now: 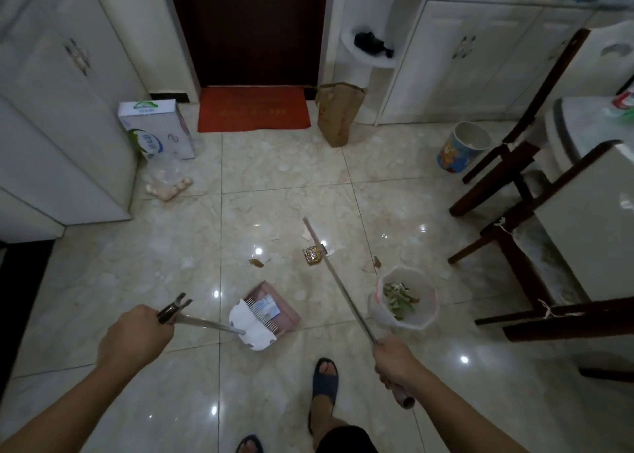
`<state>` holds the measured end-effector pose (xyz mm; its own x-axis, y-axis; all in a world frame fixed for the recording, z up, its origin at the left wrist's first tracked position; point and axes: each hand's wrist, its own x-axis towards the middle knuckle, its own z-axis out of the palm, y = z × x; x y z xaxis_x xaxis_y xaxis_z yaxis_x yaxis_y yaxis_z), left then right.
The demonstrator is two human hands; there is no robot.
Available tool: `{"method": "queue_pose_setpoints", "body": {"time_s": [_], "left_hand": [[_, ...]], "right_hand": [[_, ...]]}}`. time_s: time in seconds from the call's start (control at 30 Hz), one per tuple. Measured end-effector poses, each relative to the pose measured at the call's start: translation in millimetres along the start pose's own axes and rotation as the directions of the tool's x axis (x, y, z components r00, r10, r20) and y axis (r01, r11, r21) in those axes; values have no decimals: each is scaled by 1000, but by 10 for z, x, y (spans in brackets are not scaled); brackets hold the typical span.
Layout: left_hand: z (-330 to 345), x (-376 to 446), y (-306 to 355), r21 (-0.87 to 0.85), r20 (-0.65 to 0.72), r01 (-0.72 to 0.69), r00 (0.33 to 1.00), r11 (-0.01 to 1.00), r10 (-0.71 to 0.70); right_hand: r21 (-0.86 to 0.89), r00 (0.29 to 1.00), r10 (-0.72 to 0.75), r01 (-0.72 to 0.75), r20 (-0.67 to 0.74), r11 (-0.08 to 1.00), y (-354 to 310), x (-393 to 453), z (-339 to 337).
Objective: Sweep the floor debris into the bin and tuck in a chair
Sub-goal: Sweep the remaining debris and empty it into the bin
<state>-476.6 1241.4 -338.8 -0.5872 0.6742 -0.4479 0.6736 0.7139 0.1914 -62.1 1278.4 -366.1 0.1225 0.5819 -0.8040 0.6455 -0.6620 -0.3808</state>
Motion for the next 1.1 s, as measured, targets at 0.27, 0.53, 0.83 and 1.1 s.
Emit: {"method": "queue_pose_setpoints", "body": {"time_s": [0.27, 0.53, 0.83, 1.1], "left_hand": [[-42, 334, 303, -29, -79, 120, 989, 992, -122], [-255, 939, 309, 1, -87, 142, 986, 990, -141], [-585, 1861, 363, 72, -23, 91, 996, 993, -90], [-787, 2412, 391, 93, -35, 88, 996, 992, -85]], "right_hand": [[-171, 985, -97, 121, 146, 978, -806, 769, -135], [-561, 953, -281, 295, 114, 773, -1786, 1510, -38], [-693, 973, -206, 222, 107, 686, -2282, 2036, 353], [-616, 953, -133, 278, 272, 737, -2065, 1729, 896]]}}
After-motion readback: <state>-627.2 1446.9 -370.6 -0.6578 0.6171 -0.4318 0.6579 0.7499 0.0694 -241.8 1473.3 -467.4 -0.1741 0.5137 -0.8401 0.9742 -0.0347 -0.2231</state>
